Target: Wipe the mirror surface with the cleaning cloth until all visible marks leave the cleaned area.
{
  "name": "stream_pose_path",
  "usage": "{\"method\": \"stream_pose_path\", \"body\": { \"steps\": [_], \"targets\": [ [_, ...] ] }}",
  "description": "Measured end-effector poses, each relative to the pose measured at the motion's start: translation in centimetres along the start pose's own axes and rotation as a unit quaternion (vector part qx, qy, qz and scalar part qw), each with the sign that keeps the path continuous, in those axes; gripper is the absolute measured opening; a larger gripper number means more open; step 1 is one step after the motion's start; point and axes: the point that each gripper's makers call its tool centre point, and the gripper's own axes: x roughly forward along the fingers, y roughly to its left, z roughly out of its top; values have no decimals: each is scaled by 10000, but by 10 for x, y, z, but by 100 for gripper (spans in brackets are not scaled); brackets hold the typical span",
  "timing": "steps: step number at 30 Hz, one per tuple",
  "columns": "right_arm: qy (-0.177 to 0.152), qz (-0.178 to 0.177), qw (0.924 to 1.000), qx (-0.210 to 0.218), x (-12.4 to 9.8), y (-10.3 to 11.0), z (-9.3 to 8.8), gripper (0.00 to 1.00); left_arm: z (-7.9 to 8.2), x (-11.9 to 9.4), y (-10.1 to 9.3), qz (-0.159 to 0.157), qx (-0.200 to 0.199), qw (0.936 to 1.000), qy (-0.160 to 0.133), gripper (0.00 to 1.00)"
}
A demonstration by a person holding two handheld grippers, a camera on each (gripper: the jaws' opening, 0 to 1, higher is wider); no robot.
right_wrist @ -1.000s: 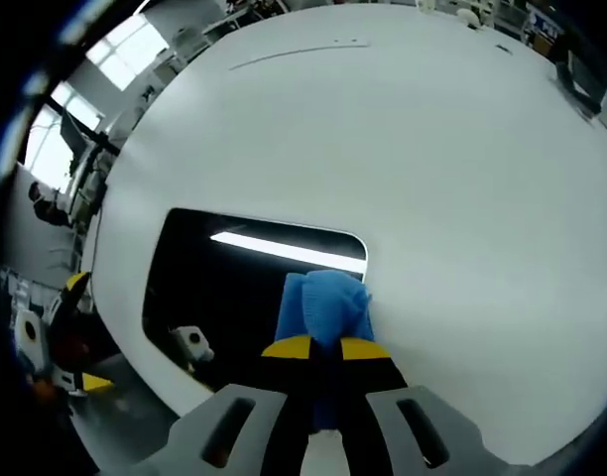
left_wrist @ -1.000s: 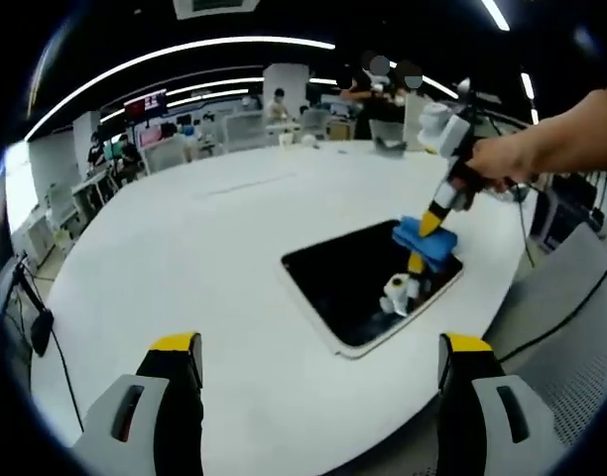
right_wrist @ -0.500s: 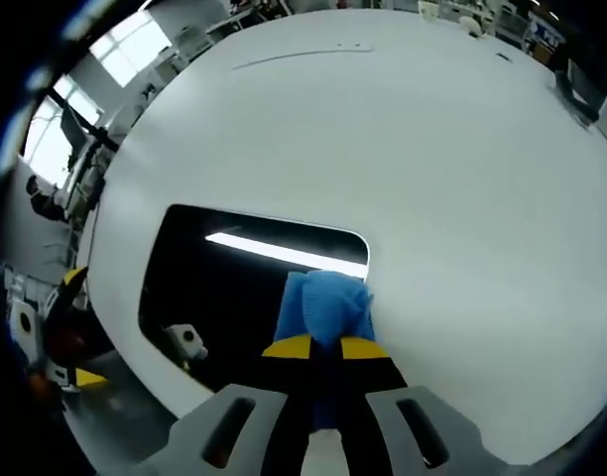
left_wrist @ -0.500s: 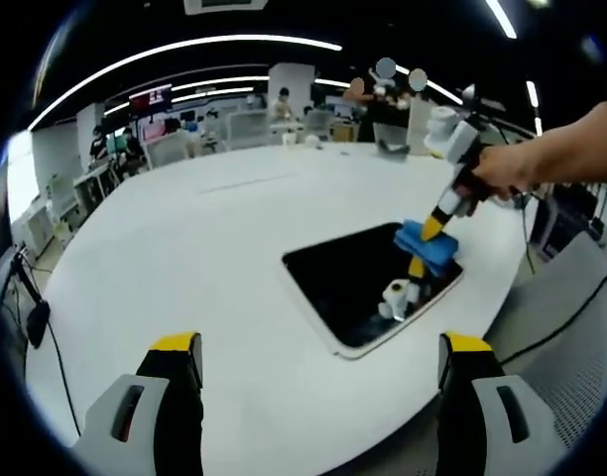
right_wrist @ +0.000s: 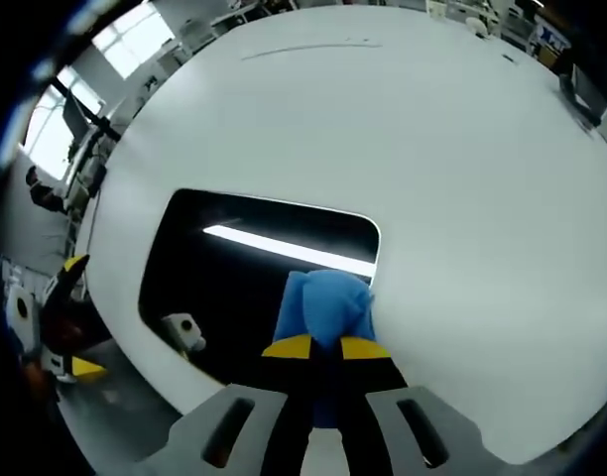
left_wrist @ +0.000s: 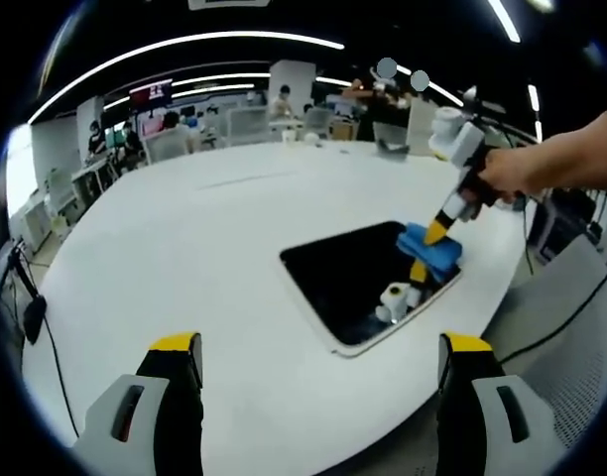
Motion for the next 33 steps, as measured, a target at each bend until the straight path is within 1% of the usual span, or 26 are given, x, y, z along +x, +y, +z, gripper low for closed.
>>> {"method": "stream_pose_path", "body": {
  "steps": [5,8,13,15,16,25,33],
  "targets": [
    [46,15,10000,23,-1,1,-5,2,0,0,0,-7,35,10000,-4,99],
    [12,36,10000,75,-3,2,-9,2,1,0,0,-14,35,10000,-20,99],
    [17,60,9999,122,-4,3,-13,2,0,0,0,-6,-66,10000,4,99],
    [16,71,9998,170,-4,4,-15,2,1,0,2,22,-46,10000,-37,99],
    [17,72,9998,178,-5,4,-17,2,1,-1,4,60,-98,9999,-49,99],
    [3,-9,10000,-22,-6,7,-28,2,1,-2,5,97,-228,9997,-79,99],
    [-17,-2,10000,92,-8,8,-31,2,0,-1,3,33,-202,9998,-62,99]
  ]
}}
